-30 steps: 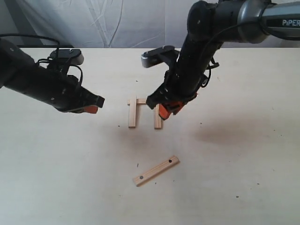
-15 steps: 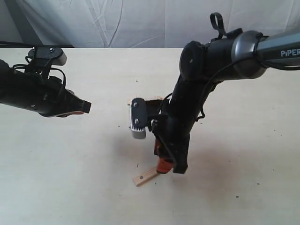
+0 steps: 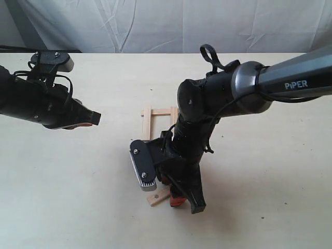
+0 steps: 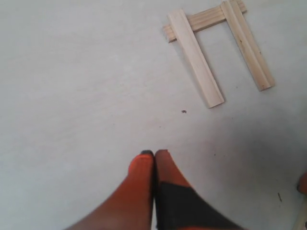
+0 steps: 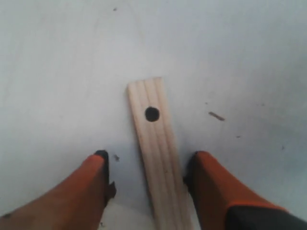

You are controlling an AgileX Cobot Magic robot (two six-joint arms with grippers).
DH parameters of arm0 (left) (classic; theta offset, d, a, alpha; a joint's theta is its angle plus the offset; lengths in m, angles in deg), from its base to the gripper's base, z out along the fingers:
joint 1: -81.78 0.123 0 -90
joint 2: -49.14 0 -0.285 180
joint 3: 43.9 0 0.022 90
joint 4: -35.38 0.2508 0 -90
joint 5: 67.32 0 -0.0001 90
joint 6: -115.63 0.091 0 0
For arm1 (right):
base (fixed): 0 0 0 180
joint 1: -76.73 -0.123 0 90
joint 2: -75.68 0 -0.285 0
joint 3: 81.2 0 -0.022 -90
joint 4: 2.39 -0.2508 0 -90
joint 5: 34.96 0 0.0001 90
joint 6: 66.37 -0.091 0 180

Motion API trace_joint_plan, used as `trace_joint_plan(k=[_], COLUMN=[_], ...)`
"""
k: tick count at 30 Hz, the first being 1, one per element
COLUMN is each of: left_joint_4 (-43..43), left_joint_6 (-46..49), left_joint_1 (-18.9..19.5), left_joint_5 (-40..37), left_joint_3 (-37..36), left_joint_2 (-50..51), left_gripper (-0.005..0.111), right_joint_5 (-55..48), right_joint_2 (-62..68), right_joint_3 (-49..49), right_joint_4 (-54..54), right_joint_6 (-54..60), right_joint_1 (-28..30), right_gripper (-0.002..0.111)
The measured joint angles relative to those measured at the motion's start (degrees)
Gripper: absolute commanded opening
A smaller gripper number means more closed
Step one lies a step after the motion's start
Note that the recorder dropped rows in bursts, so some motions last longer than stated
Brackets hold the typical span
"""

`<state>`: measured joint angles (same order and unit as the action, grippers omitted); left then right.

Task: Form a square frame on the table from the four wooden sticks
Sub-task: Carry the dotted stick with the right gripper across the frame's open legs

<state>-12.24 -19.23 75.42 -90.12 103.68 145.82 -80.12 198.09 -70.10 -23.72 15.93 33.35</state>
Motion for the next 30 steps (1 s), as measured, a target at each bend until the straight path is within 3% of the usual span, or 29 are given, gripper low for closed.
trace_joint_plan(k=[1, 2, 4, 10, 14, 22, 30], left_joint_4=[0.0, 0.0, 0.0, 0.0, 0.7, 1.19, 1.19], left_joint_6=[0.0, 0.0, 0.0, 0.0, 0.0, 0.0, 0.0], left_joint_1=[0.0, 0.0, 0.0, 0.0, 1.06, 4.81, 5.2], left_joint_5=[0.26, 0.83, 1.08, -1.45, -3.87, -3.98, -3.98], left_joint_3=[0.0, 0.0, 0.0, 0.0, 0.0, 0.0, 0.0], left_joint_2=[0.0, 0.0, 0.0, 0.0, 0.0, 0.0, 0.0], left_gripper=[0.0, 0.0, 0.0, 0.0, 0.0, 0.0, 0.0], right_joint_5=[0.4, 0.89, 0.89, 0.89, -0.7, -3.32, -3.52], right_joint_2=[0.0, 0.0, -0.11, -0.86, -3.31, -3.56, 0.62], right_joint_3=[0.37, 0.5, 0.6, 0.48, -5.85, -14.21, -20.06], right_joint_4=[0.39, 0.96, 1.87, 2.59, 4.57, 9.59, 10.77], right_joint_6=[0.0, 0.04, 0.16, -7.98, -18.02, -23.73, -25.82], right_joint_1=[0.0, 0.0, 0.0, -0.14, -0.14, 0.49, 5.35], right_gripper=[0.036, 0.018, 0.0, -0.001, -0.001, -0.001, -0.001])
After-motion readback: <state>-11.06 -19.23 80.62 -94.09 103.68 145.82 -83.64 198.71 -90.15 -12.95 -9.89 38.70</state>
